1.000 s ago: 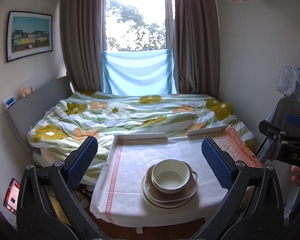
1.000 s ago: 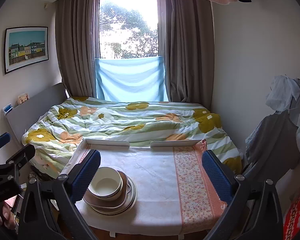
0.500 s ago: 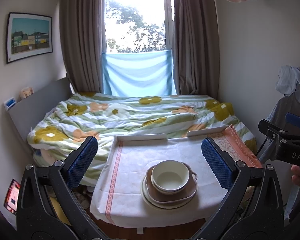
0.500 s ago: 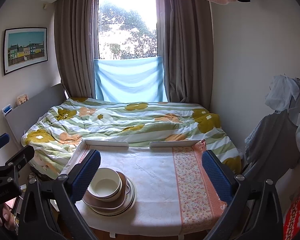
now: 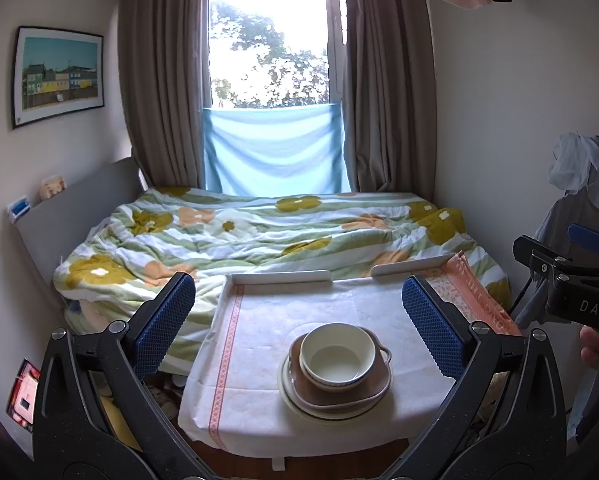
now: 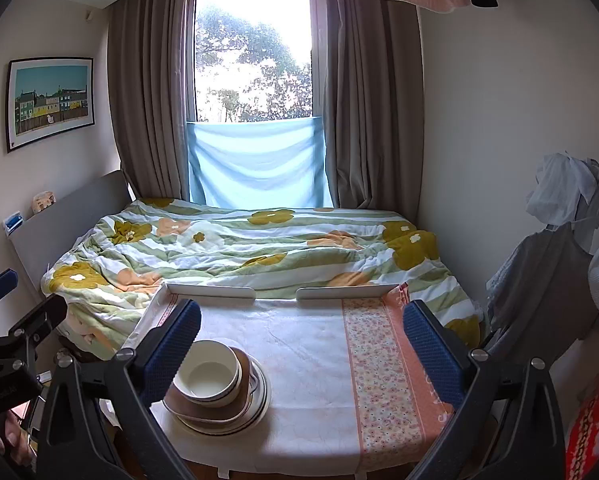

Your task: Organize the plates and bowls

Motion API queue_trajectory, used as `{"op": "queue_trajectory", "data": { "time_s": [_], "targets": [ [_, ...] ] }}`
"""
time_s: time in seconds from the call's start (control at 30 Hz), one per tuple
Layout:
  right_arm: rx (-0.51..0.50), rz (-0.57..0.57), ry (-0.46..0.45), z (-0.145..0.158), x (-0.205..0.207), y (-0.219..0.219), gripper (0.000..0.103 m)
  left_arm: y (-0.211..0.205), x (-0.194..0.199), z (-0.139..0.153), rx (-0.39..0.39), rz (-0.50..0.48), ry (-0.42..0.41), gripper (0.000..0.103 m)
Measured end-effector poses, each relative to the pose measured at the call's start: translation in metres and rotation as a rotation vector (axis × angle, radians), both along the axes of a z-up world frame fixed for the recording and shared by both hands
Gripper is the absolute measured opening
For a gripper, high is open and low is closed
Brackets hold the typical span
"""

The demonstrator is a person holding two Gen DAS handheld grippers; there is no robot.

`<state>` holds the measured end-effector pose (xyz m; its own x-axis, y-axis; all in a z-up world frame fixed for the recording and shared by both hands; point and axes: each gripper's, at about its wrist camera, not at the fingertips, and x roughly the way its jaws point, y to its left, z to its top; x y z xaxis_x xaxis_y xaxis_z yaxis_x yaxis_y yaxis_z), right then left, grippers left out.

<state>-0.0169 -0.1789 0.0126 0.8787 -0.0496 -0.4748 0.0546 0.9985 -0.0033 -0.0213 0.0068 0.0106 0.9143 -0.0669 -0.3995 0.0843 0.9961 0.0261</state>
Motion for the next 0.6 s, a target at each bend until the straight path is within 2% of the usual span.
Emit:
{"op": "queue_trajectory", "data": {
  "time_s": [0.6],
  "targets": [
    [-0.002, 0.001, 0.003, -0.0006, 0.0008, 0.0031, 0.101, 0.0049, 0.0046, -0.0011, -0.003, 0.008, 0.000, 0.103]
  ]
}}
